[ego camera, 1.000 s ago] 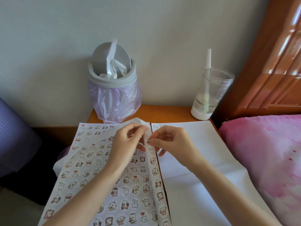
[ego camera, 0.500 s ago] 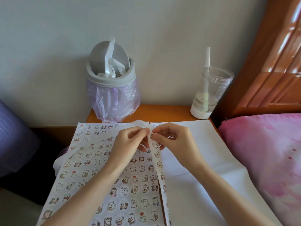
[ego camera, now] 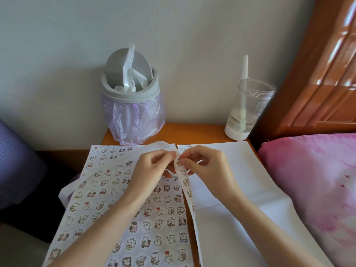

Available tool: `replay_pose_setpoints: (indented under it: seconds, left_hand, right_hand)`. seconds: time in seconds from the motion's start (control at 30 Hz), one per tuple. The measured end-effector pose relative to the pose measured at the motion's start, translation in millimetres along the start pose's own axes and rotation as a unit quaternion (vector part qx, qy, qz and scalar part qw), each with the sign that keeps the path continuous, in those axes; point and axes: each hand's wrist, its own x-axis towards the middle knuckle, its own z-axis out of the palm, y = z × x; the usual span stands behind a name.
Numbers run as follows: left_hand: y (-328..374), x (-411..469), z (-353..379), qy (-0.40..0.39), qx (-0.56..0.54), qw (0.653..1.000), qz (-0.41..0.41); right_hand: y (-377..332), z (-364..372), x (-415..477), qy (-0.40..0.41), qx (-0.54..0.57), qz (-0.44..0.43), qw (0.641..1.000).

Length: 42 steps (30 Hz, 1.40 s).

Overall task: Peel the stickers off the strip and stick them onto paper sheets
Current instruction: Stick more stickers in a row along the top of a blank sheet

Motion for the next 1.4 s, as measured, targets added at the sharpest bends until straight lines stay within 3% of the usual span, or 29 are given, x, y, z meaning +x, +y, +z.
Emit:
replay_pose_setpoints:
  seconds: [0.27, 0.47, 0.57, 0.87, 1.4]
  left_hand:
    - [-6.4, 3.1, 0.0, -0.009, 0.026, 1.000, -0.004]
    - [-11.5, 3.7, 0.3, -0.013, 0.042, 0.999, -0.016]
    - [-12.9, 3.0, 0.5, -0.020, 0.057, 0.998, -0.023]
    - [-14.2, 2.5, 1.7, -0.025, 0.100, 0.994, -0.019]
    - [-12.9, 0.8, 1.8, -0.032, 0.122, 0.992, -0.008]
  right_hand:
    - [1.9, -1.3, 0.6, 0.003, -0.119, -0.034, 0.992]
    - [-2.6, -21.3, 15.7, 0.016, -0.029, -0.009, 0.999]
    - [2.3, -40.4, 37.7, 0.030, -0.028, 0.043, 0.998]
    - [24.9, -55.1, 75.2, -0.048, -0.092, 0.146, 0.984]
    - [45.9, -46.0, 83.5, -0.047, -0.130, 0.117, 0.983]
